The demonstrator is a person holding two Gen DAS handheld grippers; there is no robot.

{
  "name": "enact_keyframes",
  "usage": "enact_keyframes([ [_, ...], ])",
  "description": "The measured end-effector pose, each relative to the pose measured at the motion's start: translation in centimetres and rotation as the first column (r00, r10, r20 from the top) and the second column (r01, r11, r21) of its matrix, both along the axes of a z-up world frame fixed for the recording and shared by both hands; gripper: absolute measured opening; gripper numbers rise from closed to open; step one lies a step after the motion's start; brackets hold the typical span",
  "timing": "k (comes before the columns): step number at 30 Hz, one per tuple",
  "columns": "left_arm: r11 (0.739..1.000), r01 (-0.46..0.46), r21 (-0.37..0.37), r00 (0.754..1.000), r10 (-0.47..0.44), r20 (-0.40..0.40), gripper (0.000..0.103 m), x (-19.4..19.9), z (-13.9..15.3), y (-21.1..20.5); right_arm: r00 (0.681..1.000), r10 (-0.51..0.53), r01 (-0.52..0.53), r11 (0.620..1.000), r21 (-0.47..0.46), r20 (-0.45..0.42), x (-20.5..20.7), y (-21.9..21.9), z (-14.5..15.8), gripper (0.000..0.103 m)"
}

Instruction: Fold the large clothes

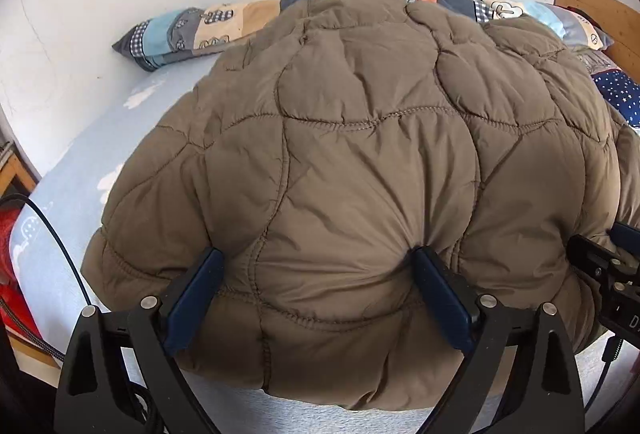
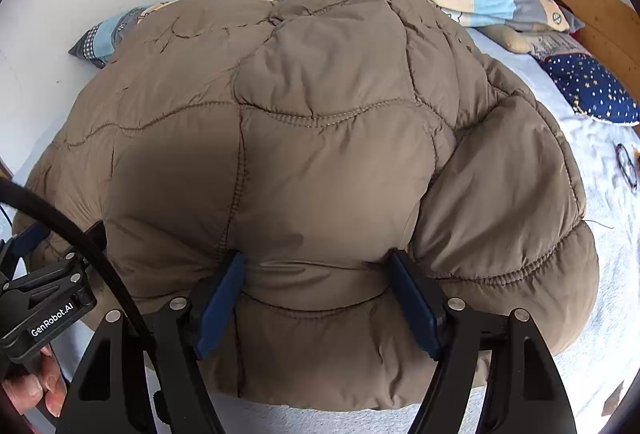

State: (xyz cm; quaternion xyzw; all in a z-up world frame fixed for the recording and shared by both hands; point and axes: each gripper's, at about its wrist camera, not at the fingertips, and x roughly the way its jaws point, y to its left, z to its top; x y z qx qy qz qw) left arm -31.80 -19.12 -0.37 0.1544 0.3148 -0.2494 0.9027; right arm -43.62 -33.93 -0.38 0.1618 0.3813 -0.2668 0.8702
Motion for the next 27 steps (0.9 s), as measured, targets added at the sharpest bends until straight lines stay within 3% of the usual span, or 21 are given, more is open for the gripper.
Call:
enact_keyframes([
  [8,0.997,0.052,-0.065,0.996,-0.047,0.078,0.095,-3.4,2.9,2.7,0.997,-0.025,0.028,0.998,-0.052,0.069,-2.3,2.7,2.2,0.079],
  [13,0.989,0.104,-0.106,0.991,-0.094,0.095,0.095,-7.1,5.4,5.4,0.987,-0.044,0.060,0.994,-0.096,0.155,-6.6,5.8,5.1,0.085],
  [16,0.982,0.138,-0.133,0.989,-0.130,0.066,0.095,-10.0,6.7,8.2,0.979,-0.040,0.064,0.992,-0.111,0.201,-9.3,7.9,6.1,0.085],
  [20,0.971,0.187,-0.151,0.978,-0.170,0.120,0.099,-13.8,8.7,11.6,0.969,-0.008,0.048,0.987,-0.154,0.248,-13.1,12.3,7.0,0.087],
  [24,0.969,0.190,-0.160,0.981,-0.179,0.081,0.100,-14.6,9.7,13.4,0.956,0.051,0.015,0.975,-0.222,0.289,-15.5,15.3,8.4,0.092],
  [27,0.980,0.066,-0.188,0.998,-0.062,0.023,0.100,-13.5,10.3,14.1,0.950,0.062,0.010,0.973,-0.231,0.305,-16.2,15.9,9.0,0.094],
])
